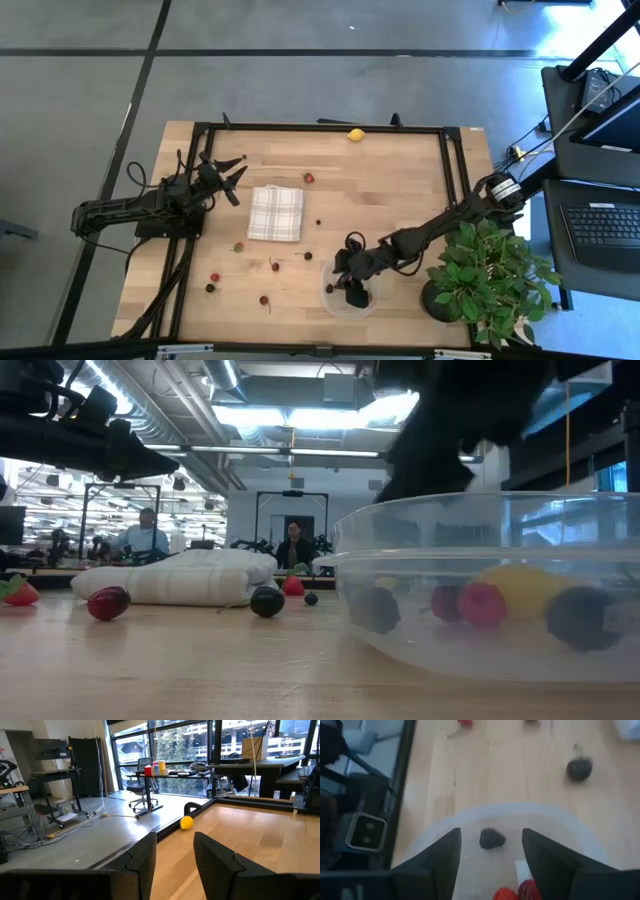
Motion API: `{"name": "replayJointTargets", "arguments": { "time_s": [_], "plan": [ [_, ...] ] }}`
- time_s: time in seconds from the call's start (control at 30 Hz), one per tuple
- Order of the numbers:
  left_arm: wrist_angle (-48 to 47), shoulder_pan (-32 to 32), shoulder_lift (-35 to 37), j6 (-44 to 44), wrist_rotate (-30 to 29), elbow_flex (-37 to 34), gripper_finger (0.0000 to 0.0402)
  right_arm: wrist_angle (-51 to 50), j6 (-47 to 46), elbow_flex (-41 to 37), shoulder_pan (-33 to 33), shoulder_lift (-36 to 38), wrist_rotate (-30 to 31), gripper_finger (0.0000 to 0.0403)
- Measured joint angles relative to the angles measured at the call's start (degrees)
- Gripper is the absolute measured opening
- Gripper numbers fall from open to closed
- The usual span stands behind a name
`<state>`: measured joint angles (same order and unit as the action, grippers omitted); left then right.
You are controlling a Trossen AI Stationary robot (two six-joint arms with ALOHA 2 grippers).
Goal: Pick and placing Produce into tupperware
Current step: Put the bottom blueberry into the transparent container
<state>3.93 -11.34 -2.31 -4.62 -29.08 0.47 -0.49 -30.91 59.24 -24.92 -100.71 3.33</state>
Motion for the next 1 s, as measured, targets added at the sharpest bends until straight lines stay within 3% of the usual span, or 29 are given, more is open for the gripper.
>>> {"name": "replayJointTargets", "arguments": {
  "time_s": [0.27,0.5,0.7,1.0],
  "plan": [
    [0.02,0.00,0.02,0.00,0.00,0.00,0.0126,-2.78,8.71,0.06,6.29,5.60,5.51,0.0199],
    [0.02,-0.01,0.02,0.00,0.00,-0.01,0.0126,-7.77,21.58,0.02,15.52,5.80,2.82,0.0191],
    [0.01,-0.01,0.02,-0.02,0.00,-0.01,0.0126,-5.98,32.54,0.04,21.09,5.44,-0.46,0.0180],
    [0.02,0.00,0.02,-0.02,0.00,-0.02,0.0126,5.20,35.97,0.02,23.97,-2.17,-0.66,0.0171]
  ]
}}
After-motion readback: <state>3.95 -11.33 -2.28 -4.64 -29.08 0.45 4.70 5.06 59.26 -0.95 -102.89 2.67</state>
